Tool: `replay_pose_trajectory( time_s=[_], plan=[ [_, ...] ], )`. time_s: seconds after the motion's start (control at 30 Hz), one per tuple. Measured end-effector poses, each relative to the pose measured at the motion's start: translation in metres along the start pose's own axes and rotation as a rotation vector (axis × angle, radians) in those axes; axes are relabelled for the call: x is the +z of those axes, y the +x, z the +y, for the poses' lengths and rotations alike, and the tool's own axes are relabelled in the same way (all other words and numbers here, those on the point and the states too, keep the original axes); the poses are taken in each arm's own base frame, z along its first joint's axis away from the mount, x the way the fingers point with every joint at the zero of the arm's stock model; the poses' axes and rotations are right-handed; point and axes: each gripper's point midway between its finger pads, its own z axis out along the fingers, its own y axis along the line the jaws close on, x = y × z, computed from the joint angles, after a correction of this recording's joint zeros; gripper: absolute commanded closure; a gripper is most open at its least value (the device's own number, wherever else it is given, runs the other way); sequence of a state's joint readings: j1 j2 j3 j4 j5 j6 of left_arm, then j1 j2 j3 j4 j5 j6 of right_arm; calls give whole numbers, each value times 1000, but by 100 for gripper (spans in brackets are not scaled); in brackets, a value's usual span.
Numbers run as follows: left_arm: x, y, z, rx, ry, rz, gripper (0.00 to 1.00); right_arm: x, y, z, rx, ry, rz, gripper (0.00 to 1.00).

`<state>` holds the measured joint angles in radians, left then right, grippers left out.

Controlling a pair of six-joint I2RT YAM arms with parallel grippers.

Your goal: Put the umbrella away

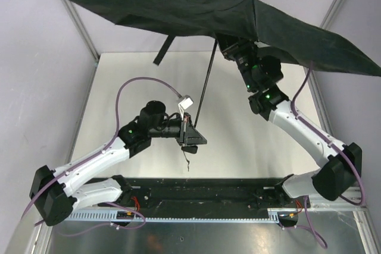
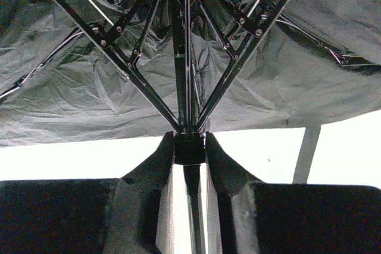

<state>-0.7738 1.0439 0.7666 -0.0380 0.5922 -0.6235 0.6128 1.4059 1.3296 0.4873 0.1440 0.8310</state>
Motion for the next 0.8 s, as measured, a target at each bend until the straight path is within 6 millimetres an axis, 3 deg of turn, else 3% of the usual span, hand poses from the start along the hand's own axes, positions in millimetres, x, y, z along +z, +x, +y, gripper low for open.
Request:
replay_pose_trajectory(
  time_s=[0.17, 0.23, 0.3, 0.4, 0.8],
  plan=[
    [2, 5, -2, 10, 31, 60, 100, -27, -1, -16, 24, 23, -47, 100],
    [3, -17, -6, 13, 37, -6, 100, -42, 32, -18, 46, 18, 52, 100],
    [1, -52, -11, -15, 29, -108, 100, -59, 85, -13, 96, -7, 205, 100],
    [-2, -67, -6, -74, 2, -165, 100, -78, 122, -10, 125, -28, 324, 100],
    [0, -64, -13, -85, 33, -185, 100, -87, 119, -8, 154, -62, 366, 100]
  ],
)
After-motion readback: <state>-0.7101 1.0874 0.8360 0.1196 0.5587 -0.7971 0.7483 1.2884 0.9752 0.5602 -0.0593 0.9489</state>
